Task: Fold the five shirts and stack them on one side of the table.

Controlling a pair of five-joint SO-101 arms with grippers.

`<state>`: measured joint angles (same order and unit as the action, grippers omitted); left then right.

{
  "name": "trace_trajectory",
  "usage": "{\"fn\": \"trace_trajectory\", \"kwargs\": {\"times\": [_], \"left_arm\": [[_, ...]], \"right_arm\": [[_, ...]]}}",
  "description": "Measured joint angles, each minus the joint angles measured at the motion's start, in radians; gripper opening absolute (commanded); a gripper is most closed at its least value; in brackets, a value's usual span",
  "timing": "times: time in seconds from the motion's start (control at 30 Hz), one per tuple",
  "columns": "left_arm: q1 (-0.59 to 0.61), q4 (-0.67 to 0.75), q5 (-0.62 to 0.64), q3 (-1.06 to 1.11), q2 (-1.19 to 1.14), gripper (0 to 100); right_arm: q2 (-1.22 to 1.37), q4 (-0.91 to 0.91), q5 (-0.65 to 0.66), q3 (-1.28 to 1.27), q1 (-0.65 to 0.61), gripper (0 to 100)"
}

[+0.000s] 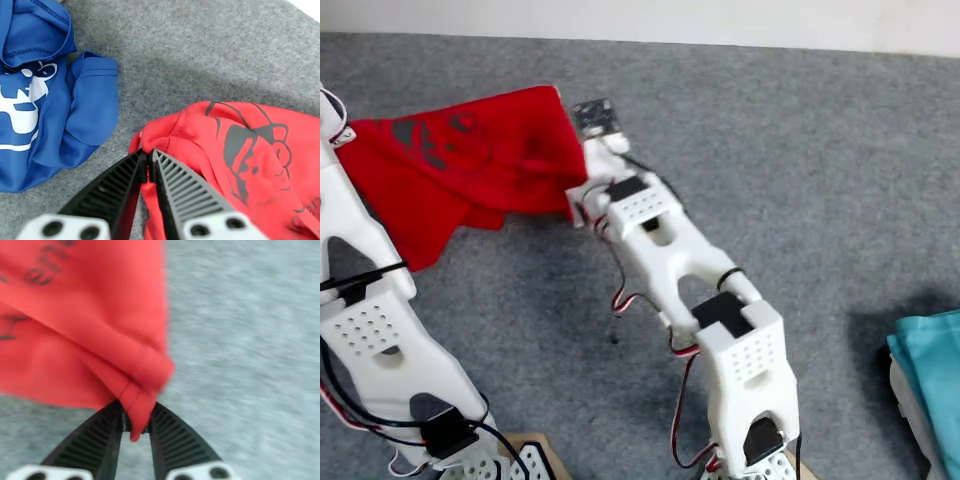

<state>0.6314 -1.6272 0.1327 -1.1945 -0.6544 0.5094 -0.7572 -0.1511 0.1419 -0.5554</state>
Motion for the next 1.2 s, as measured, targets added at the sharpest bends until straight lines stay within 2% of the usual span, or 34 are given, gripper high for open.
{"fn": "trace_trajectory", "kwargs": {"times": [0.13, 0.27, 0.43, 0.67, 0.87, 1.1, 1.2], "left_arm": [[-0.002, 0.021, 0.006, 0.0, -0.008, 1], [-0.003, 0.055, 0.092, -0.009, -0.008, 1], [-0.028, 0.057, 0.178, -0.161, -0.009, 1], [-0.12, -0.091, 0.218, -0.419, -0.006, 1], [-0.133, -0.121, 0.221, -0.433, -0.006, 1], [-0.161, -0.1, 0.221, -0.433, 0.048, 1], [-0.161, -0.044, 0.278, -0.433, 0.091, 1]], "right_arm": [[-0.086, -0.092, 0.0, 0.021, 0.091, 0.7], [-0.253, -0.117, 0.0, 0.021, 0.155, 0.7], [-0.474, -0.153, 0.069, 0.021, 0.218, 0.7], [-0.735, -0.342, 0.146, 0.021, 0.239, 0.7], [-0.818, -0.479, 0.152, 0.021, 0.244, 0.7], [-0.844, -0.483, 0.153, 0.097, 0.305, 0.7], [-0.858, -0.488, 0.153, 0.167, 0.336, 0.7]]}}
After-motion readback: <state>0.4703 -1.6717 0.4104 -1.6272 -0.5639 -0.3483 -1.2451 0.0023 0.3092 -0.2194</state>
